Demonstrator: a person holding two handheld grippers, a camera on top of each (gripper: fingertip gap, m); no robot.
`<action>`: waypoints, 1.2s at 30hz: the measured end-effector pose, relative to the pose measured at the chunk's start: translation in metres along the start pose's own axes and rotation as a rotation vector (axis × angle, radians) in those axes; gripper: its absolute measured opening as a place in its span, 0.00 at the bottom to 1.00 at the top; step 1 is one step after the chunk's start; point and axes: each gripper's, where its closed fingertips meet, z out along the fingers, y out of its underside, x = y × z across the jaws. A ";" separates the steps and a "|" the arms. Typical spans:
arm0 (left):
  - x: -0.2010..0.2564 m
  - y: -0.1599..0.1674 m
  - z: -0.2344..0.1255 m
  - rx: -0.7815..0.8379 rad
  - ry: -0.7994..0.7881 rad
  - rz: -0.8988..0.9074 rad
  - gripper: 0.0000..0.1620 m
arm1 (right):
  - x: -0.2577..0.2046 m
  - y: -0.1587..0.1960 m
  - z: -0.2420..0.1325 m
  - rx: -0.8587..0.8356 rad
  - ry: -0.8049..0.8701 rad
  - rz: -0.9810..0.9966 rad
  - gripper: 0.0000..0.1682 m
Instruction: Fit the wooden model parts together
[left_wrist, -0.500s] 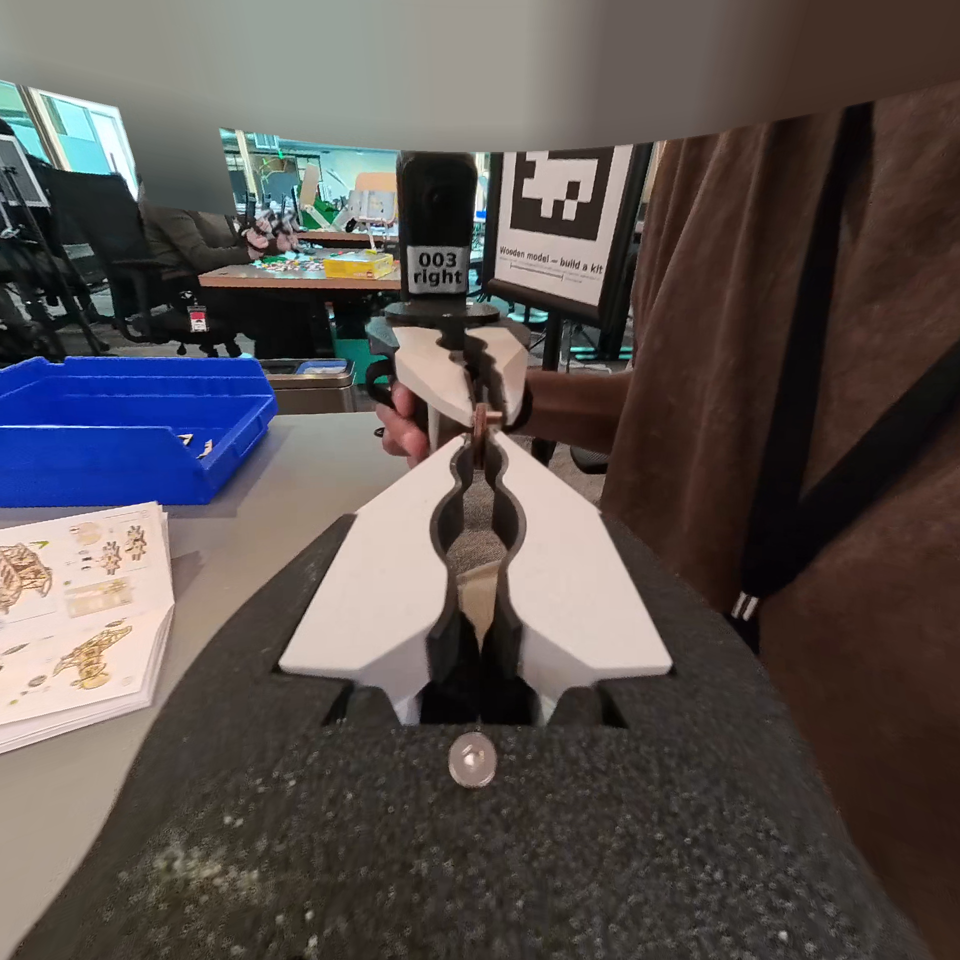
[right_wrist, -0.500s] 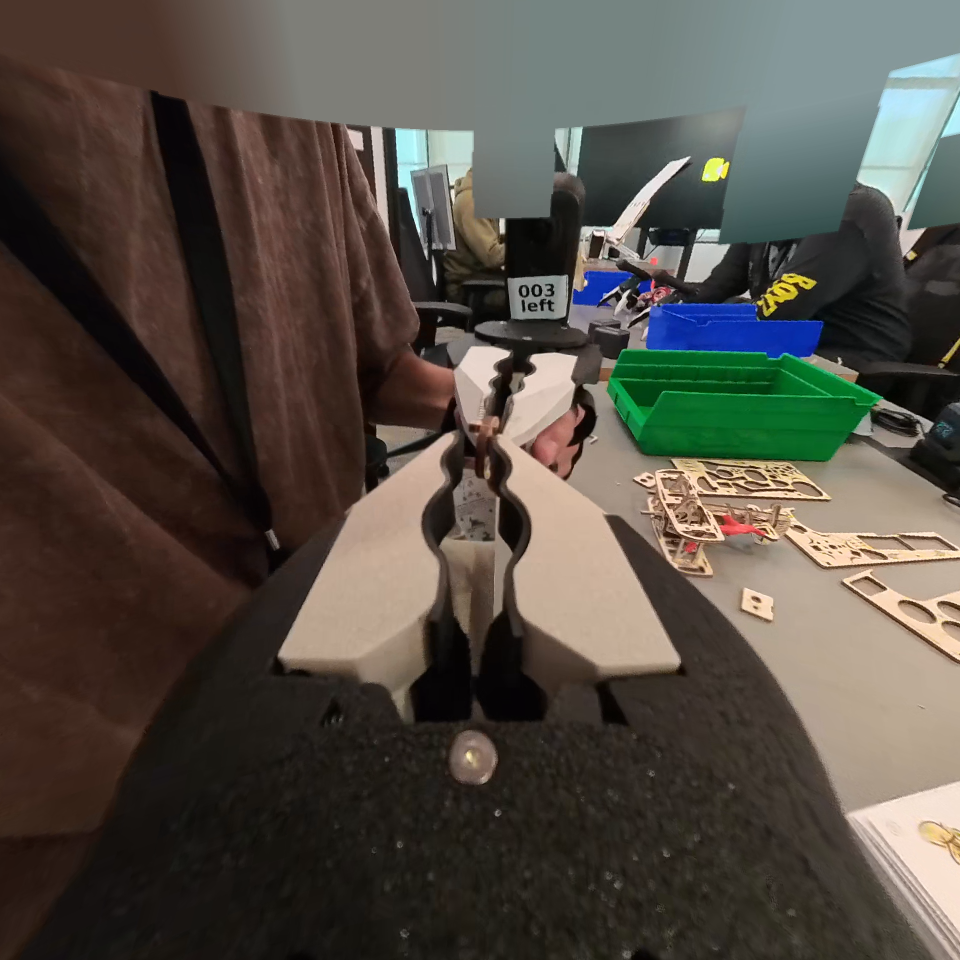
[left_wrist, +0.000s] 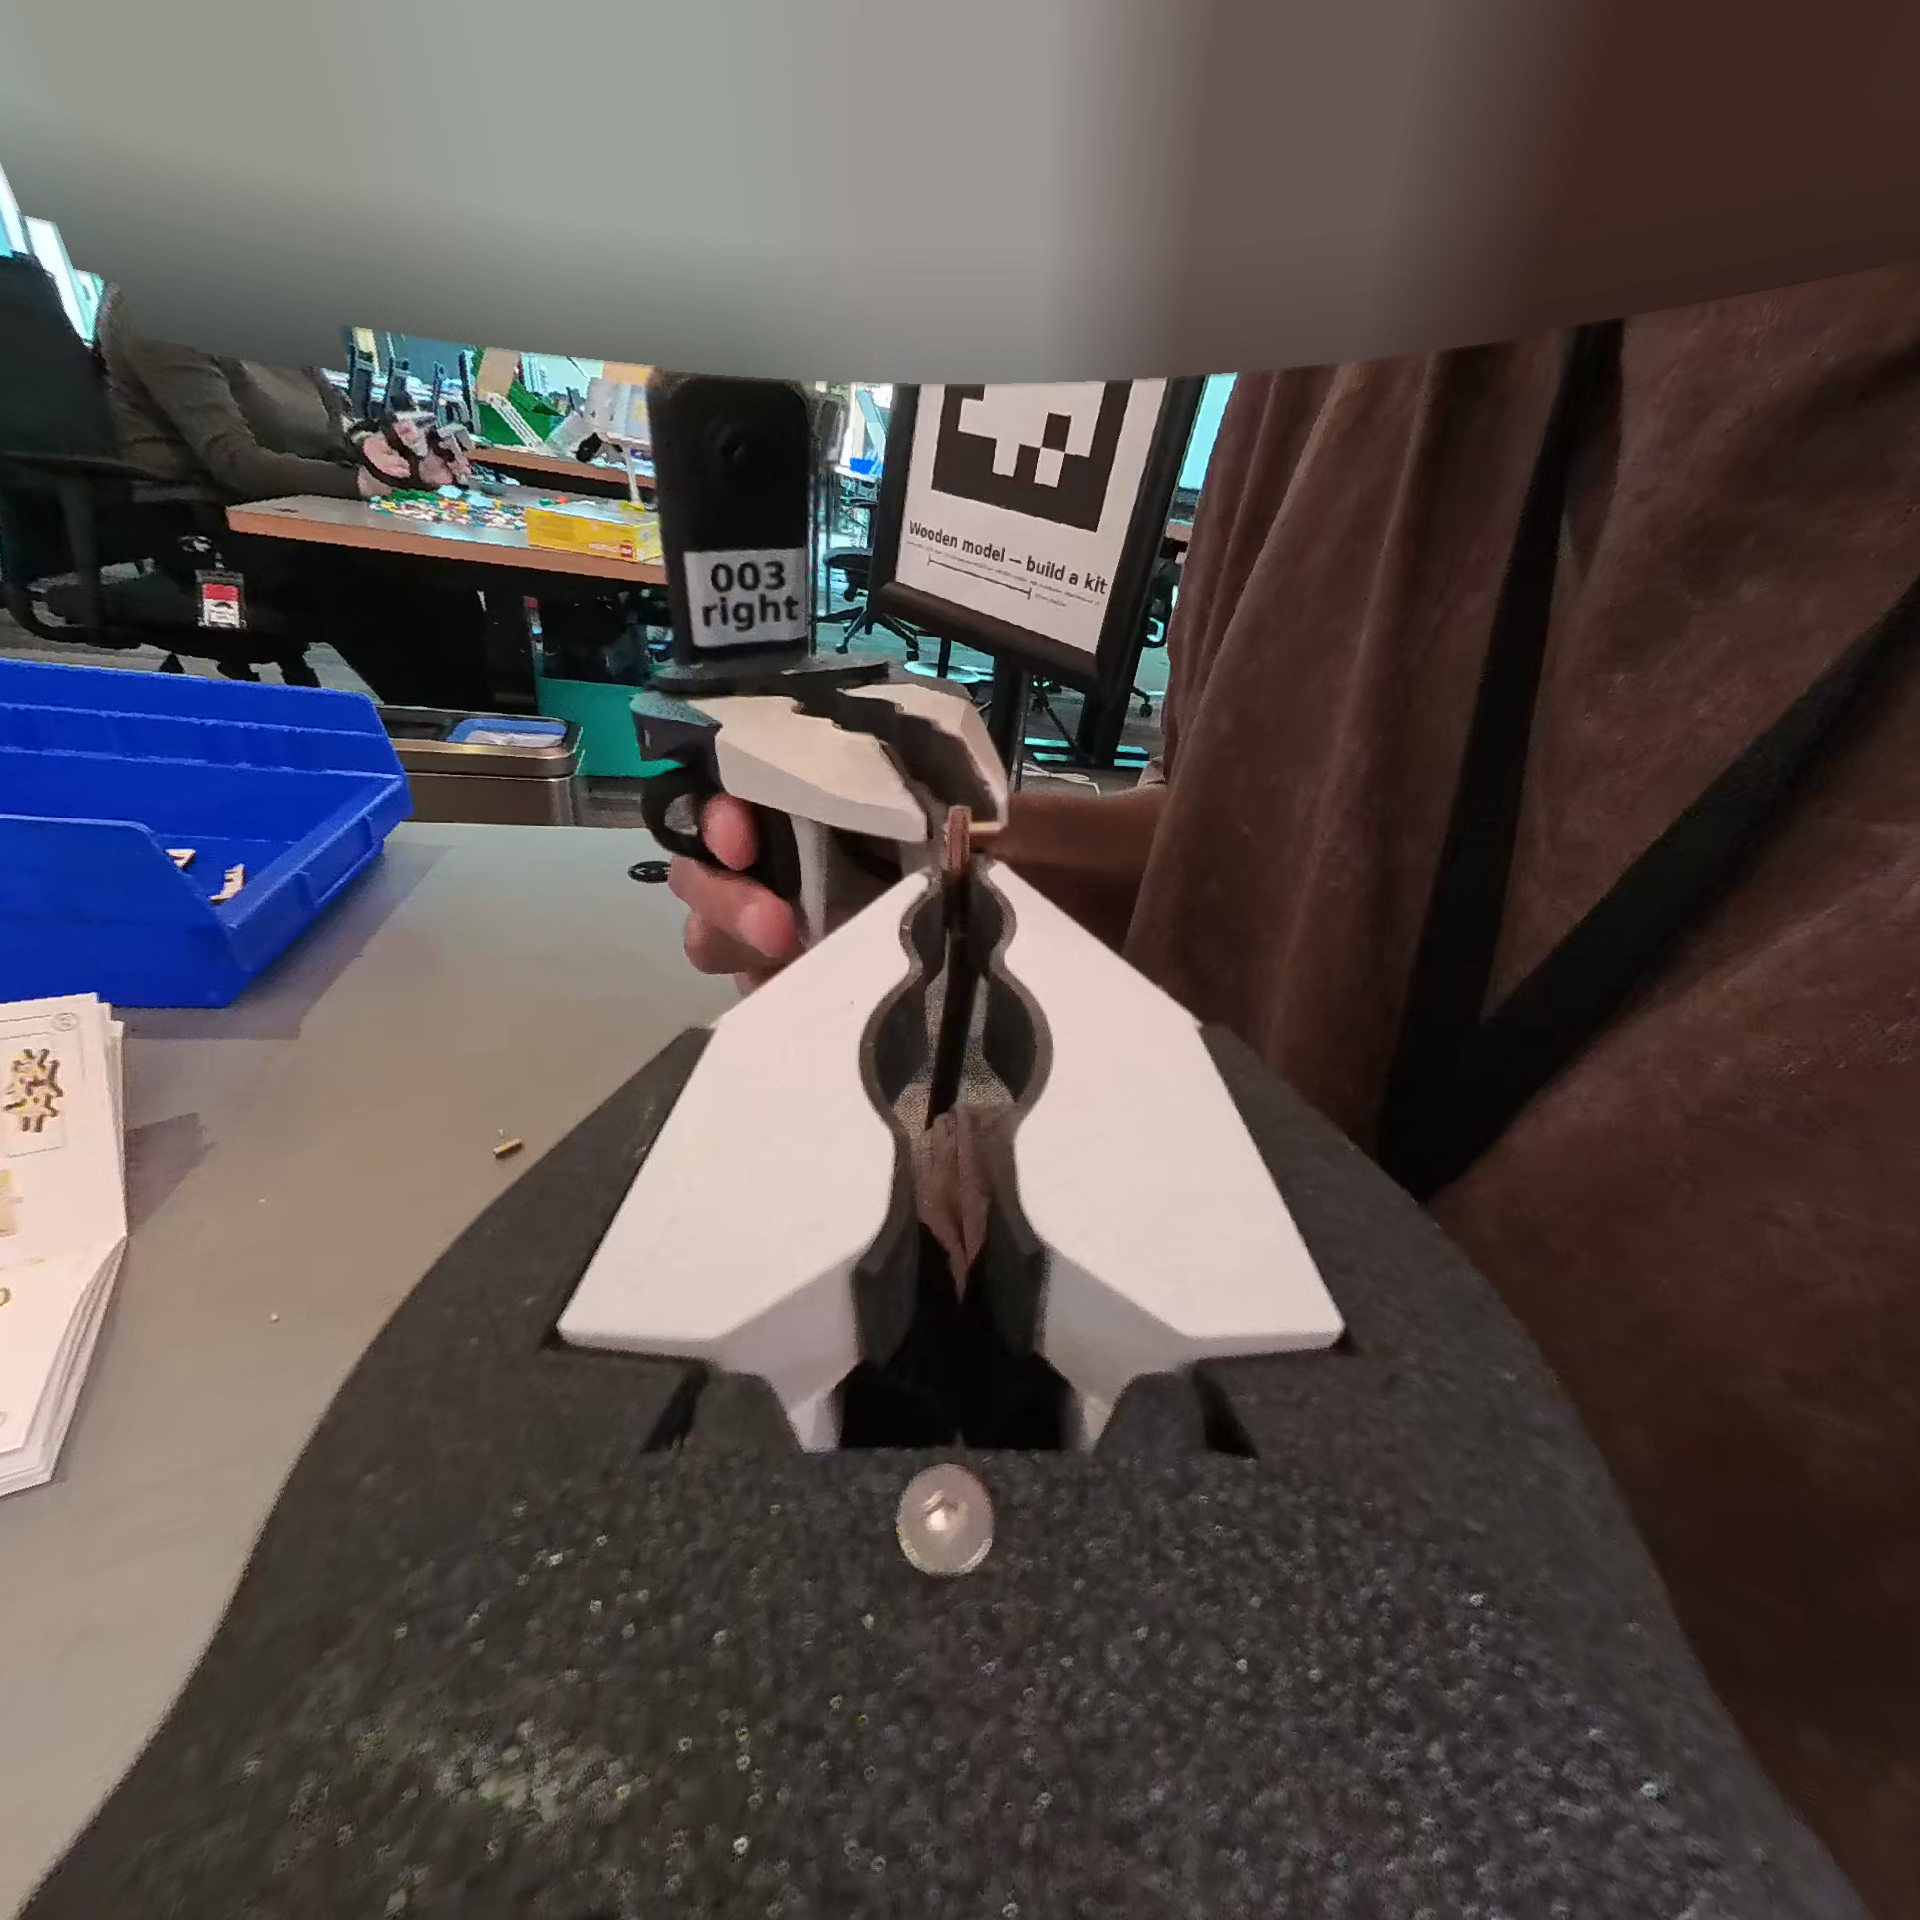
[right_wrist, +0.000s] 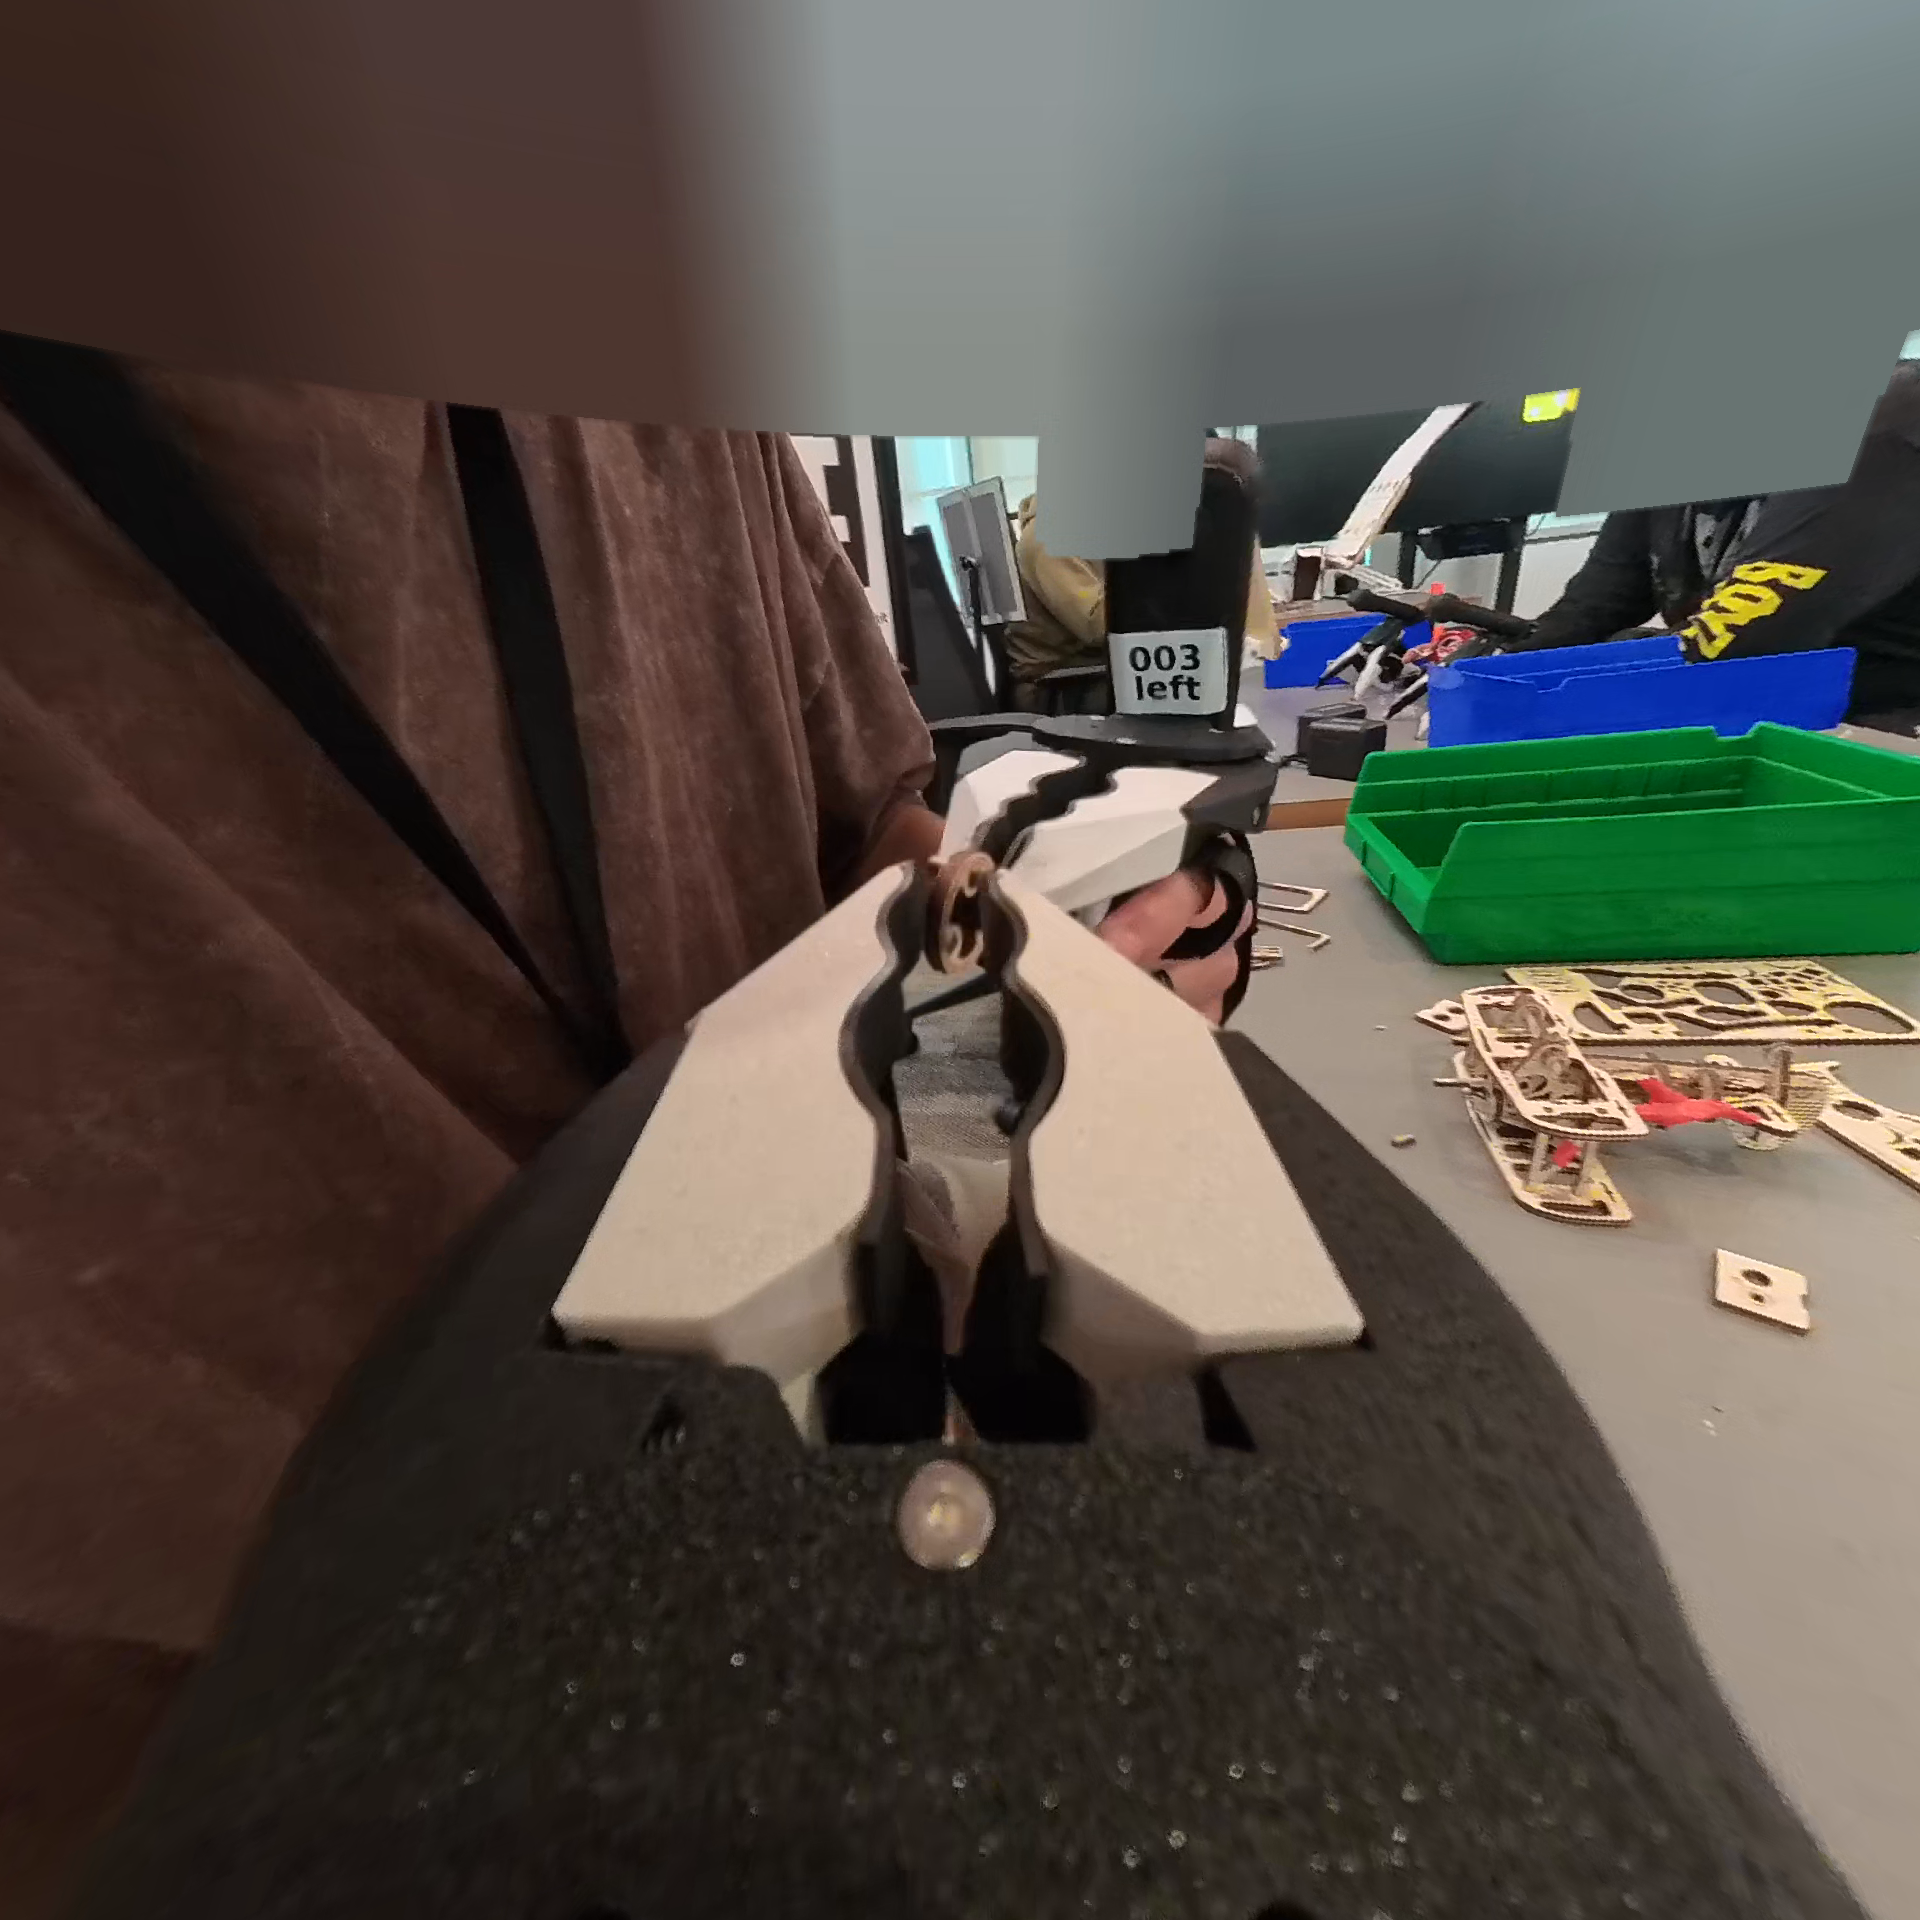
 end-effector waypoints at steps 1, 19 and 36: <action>0.001 0.001 0.001 -0.002 0.001 0.002 0.00 | -0.001 0.000 0.000 0.007 -0.010 0.008 0.05; -0.002 0.009 0.003 -0.044 -0.001 -0.068 0.00 | -0.001 0.011 -0.002 -0.006 -0.016 0.070 0.03; -0.102 0.079 -0.032 0.037 -0.468 -0.682 0.00 | 0.087 0.061 -0.067 -0.236 0.457 0.089 0.09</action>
